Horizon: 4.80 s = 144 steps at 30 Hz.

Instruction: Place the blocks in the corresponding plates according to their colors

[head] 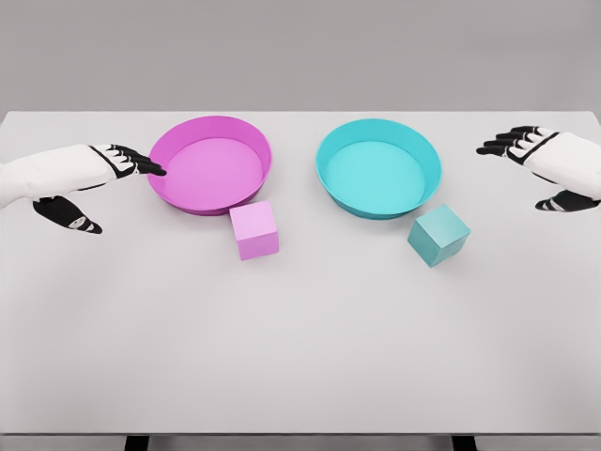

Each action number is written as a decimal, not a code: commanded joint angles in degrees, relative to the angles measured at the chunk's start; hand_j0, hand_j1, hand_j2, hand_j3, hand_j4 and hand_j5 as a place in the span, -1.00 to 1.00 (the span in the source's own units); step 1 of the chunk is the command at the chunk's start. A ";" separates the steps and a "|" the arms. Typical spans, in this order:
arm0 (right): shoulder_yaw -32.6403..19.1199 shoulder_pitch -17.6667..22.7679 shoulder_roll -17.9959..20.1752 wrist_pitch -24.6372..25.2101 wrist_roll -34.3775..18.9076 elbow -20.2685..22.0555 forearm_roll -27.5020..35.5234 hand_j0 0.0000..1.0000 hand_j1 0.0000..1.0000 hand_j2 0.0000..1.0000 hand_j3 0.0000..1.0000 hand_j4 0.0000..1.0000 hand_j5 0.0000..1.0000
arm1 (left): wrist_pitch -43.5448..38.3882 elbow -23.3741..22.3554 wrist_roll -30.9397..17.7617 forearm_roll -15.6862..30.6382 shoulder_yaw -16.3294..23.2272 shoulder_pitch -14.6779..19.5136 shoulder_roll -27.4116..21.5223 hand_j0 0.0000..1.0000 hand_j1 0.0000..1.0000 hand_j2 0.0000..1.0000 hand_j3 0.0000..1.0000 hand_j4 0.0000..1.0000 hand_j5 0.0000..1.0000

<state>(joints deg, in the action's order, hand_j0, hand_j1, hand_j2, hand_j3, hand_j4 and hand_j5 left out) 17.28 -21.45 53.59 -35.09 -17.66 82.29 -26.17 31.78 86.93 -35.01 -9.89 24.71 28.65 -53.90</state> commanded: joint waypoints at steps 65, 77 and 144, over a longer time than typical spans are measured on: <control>68.06 -50.54 11.27 0.09 8.25 0.42 8.85 0.77 0.77 0.77 0.77 0.77 0.77 | 1.09 -5.45 0.56 -26.14 20.03 12.75 24.46 1.00 1.00 1.00 1.00 1.00 1.00; 68.06 -50.19 10.48 0.09 7.99 0.59 8.59 0.82 0.82 0.82 0.82 0.82 0.82 | 1.35 -7.12 0.64 -26.50 20.29 12.92 24.20 0.58 0.58 0.58 0.58 0.58 0.58; 58.74 -38.14 5.82 0.09 7.73 -2.75 11.75 1.00 1.00 1.00 1.00 1.00 1.00 | 3.22 -27.08 0.55 1.10 8.95 22.41 9.62 1.00 1.00 1.00 1.00 1.00 1.00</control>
<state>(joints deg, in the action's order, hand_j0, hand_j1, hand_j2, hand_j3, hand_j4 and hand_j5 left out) 76.10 -59.59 59.43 -35.05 -9.94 79.55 -14.74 35.17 59.78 -34.70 -13.55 33.77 50.80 -38.92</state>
